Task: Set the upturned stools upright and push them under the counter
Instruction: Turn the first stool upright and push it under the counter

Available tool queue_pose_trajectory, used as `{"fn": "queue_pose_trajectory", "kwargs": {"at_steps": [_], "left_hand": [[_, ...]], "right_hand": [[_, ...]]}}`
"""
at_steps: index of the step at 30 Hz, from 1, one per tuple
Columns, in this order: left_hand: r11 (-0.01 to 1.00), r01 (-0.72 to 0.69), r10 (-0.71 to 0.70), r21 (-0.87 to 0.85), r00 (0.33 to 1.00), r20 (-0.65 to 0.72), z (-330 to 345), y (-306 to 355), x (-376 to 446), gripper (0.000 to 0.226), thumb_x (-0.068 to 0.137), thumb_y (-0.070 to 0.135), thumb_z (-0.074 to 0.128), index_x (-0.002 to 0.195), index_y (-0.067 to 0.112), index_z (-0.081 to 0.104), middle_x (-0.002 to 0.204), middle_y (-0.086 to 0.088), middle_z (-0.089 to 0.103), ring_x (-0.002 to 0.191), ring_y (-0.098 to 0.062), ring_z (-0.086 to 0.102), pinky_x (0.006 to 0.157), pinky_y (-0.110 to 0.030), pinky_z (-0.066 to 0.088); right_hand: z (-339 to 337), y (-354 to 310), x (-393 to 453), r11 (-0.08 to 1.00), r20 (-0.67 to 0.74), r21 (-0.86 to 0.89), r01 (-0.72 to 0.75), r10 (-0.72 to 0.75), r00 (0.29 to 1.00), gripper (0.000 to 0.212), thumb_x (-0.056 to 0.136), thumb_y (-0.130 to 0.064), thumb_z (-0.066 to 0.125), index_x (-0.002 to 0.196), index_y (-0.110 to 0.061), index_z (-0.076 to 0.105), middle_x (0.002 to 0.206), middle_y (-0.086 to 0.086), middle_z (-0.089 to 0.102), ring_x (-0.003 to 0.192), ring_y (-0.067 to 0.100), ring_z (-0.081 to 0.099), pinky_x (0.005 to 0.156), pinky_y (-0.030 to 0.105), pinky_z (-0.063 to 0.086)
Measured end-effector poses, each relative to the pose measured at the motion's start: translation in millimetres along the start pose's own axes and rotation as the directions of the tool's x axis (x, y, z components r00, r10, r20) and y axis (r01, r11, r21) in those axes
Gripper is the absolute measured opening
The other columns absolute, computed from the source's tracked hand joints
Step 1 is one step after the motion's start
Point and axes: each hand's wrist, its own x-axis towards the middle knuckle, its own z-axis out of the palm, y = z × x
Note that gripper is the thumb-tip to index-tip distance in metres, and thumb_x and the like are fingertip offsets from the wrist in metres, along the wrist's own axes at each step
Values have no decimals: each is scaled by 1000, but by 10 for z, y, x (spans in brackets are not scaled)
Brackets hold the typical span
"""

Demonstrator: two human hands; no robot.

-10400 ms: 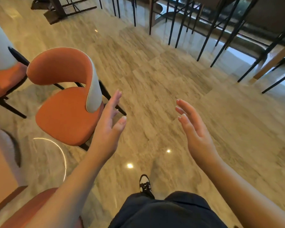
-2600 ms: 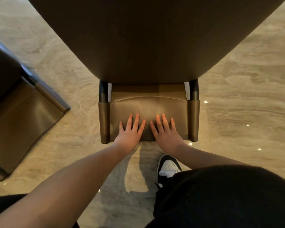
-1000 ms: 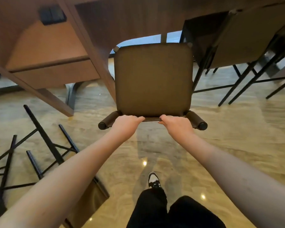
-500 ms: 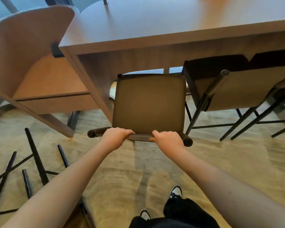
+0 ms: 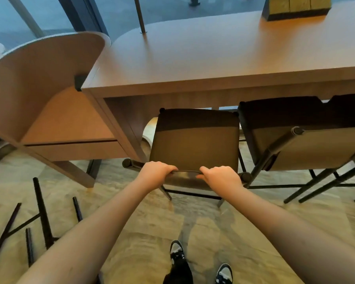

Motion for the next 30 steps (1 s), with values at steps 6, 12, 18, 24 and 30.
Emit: {"fn": "queue_pose_trajectory", "kwargs": {"at_steps": [6, 12, 18, 24, 30], "left_hand": [[997, -75, 75, 25, 997, 7, -37, -140, 289, 57, 93, 7, 55, 136, 43, 49, 107, 6, 71, 90, -19, 68, 64, -28, 46], [986, -153, 153, 66, 988, 5, -91, -251, 619, 61, 90, 8, 64, 142, 34, 45, 109, 2, 70, 91, -20, 69, 67, -28, 48], [978, -188, 191, 88, 981, -21, -169, -347, 905, 50, 95, 11, 59, 139, 30, 47, 107, 2, 70, 91, -20, 69, 71, -31, 53], [982, -178, 181, 58, 982, -54, -292, -378, 1091, 40, 98, 13, 54, 136, 27, 51, 107, -2, 71, 93, -23, 69, 73, -34, 56], [981, -194, 196, -28, 974, 113, -393, -465, 1169, 50, 99, 54, 47, 143, 31, 43, 124, -2, 67, 105, -22, 65, 83, -37, 56]], "right_hand": [[33, 205, 230, 1000, 23, 29, -10, 9, 1000, 40, 100, -54, 31, 113, -23, 53, 69, -6, 59, 54, 19, 57, 50, 31, 47], [42, 403, 443, 999, -26, 6, -52, 53, 998, 46, 98, -60, 29, 117, -27, 55, 72, -5, 65, 59, 18, 62, 50, 28, 39], [-9, 558, 660, 995, -35, -5, -101, 101, 994, 50, 96, -65, 28, 113, -27, 57, 64, -11, 49, 52, 13, 46, 48, 26, 33], [-75, 692, 863, 989, 30, 29, -144, 143, 989, 50, 96, -64, 31, 115, -27, 57, 64, -14, 44, 49, 6, 40, 48, 25, 33], [-146, 705, 850, 986, 40, 116, -117, 113, 993, 53, 95, -64, 34, 119, -23, 58, 72, -10, 59, 56, 8, 52, 50, 22, 33]]}}
